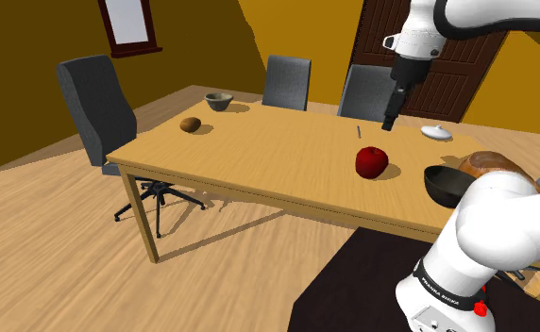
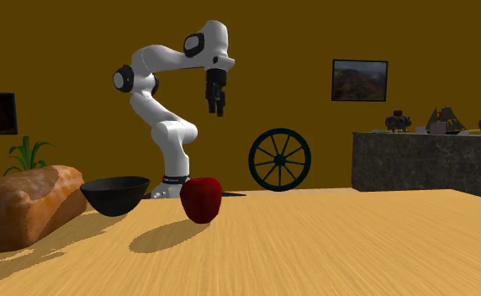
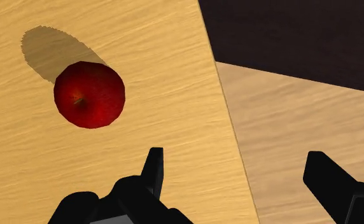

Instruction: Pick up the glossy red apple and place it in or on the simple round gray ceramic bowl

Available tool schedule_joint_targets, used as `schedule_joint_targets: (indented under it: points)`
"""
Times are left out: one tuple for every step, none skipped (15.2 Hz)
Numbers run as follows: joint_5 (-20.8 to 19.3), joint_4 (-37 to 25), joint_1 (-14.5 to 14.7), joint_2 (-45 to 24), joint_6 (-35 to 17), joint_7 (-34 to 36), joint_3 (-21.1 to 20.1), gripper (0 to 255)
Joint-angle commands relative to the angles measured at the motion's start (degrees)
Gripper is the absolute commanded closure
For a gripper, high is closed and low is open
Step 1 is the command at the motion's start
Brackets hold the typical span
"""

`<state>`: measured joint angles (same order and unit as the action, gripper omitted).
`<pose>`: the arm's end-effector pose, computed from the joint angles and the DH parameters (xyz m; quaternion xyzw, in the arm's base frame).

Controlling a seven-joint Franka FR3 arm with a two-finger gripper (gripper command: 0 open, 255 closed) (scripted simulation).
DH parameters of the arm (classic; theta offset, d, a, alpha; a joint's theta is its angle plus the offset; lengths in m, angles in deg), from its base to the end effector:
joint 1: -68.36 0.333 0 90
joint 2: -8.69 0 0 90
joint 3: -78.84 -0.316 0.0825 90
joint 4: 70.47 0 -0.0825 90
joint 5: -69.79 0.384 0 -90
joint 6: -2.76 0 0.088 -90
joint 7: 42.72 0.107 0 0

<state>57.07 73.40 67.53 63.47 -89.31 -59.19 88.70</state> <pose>0.2590 -0.0858 0.5641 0.9952 0.0863 0.0138 0.0445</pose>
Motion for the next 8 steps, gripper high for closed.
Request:
schedule_joint_targets:
  points:
    - [-2.51,2.19,-0.05,0.94,-2.96,-5.24,4.17,0]
    - [-3.7,2.93,-0.07,1.13,-4.34,-7.7,6.28,0]
    - [-4.87,3.54,-0.06,1.16,-5.75,-10.17,8.45,0]
    - [-6.02,4.02,-0.01,1.01,-7.19,-12.65,10.65,0]
    - [-7.13,4.36,0.1,0.71,-8.67,-15.12,12.9,0]
    - [-8.18,4.58,0.27,0.24,-10.18,-17.6,15.19,0]
    - [-9.18,4.65,0.54,-0.39,-11.71,-20.08,17.52,0]
    - [-10.09,4.59,0.9,-1.17,-13.26,-22.57,19.88,0]
